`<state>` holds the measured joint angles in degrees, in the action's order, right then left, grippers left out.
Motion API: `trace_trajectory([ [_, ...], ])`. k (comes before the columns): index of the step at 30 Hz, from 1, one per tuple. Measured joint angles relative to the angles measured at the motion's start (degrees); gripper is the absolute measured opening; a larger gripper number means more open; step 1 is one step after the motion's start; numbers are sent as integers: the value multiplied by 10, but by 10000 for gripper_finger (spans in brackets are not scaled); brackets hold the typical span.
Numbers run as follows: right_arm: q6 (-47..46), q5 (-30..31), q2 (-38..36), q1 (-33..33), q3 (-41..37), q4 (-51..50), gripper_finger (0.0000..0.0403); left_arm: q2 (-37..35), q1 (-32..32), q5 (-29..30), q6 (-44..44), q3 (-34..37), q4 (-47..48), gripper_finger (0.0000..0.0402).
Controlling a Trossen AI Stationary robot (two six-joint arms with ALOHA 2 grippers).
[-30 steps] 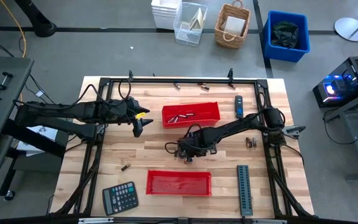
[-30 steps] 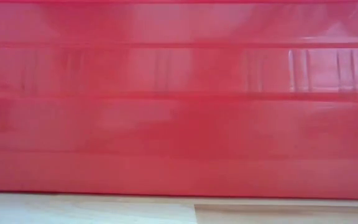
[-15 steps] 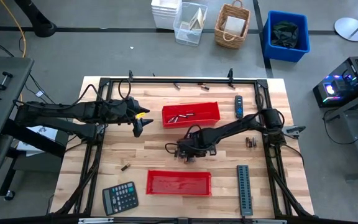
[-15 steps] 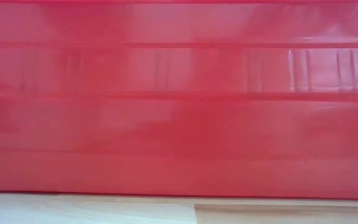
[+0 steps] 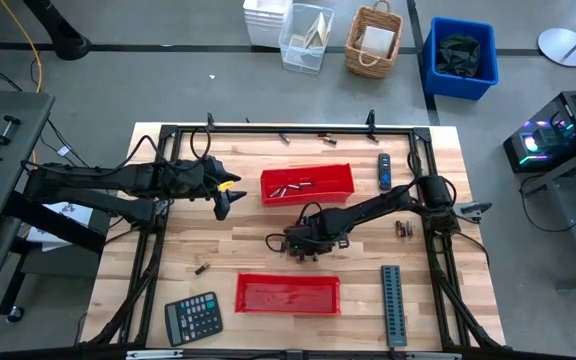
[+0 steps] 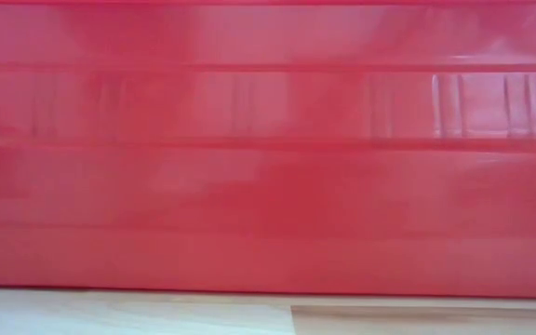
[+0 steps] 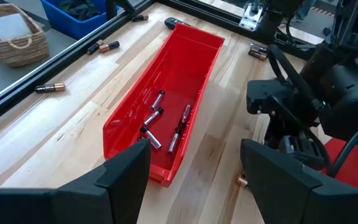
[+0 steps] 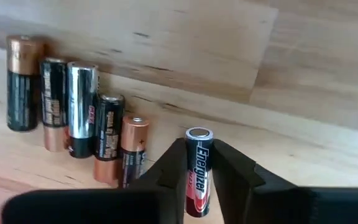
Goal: Sort batteries
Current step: Put the silver battery into the top red bin, then put the black battery into the bottom red bin
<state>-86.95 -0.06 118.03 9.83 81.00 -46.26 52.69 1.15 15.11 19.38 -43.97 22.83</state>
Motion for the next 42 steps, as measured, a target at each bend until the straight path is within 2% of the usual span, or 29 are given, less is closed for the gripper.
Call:
trace_trajectory([
  [1, 12, 6, -1, -1, 0, -8, 34, 0, 0, 0, 0, 0, 0, 241],
  [7, 72, 53, -42, -20, -4, -46, 33, 0, 0, 0, 0, 0, 0, 241],
  [15, 127, 244, -216, -68, -2, -47, 33, -2, 8, 9, 9, 0, 0, 241],
  [18, 184, 267, -243, -115, -1, -42, 33, -2, 18, 9, 14, 0, -2, 241],
  [23, 290, 230, -227, -189, -2, -1, 37, -2, 29, 10, 16, 0, -3, 241],
  [25, 312, 200, -214, -209, -2, 2, 65, -2, 30, 10, 16, 0, -2, 241],
  [29, 358, 149, -200, -223, -2, 6, 148, -2, 30, 10, 20, 0, -1, 241],
  [32, 396, 124, -200, -220, -2, 6, 196, -2, 30, 9, 34, 0, -1, 241],
  [34, 412, 119, -208, -216, -2, -5, 212, -2, 30, 9, 36, 0, -1, 241],
  [38, 424, 74, -251, -193, -1, -21, 218, -2, 30, 9, 36, 0, 0, 241],
  [42, 349, -3, -263, -120, -1, -59, 209, -2, 30, 9, 36, 0, 0, 241],
])
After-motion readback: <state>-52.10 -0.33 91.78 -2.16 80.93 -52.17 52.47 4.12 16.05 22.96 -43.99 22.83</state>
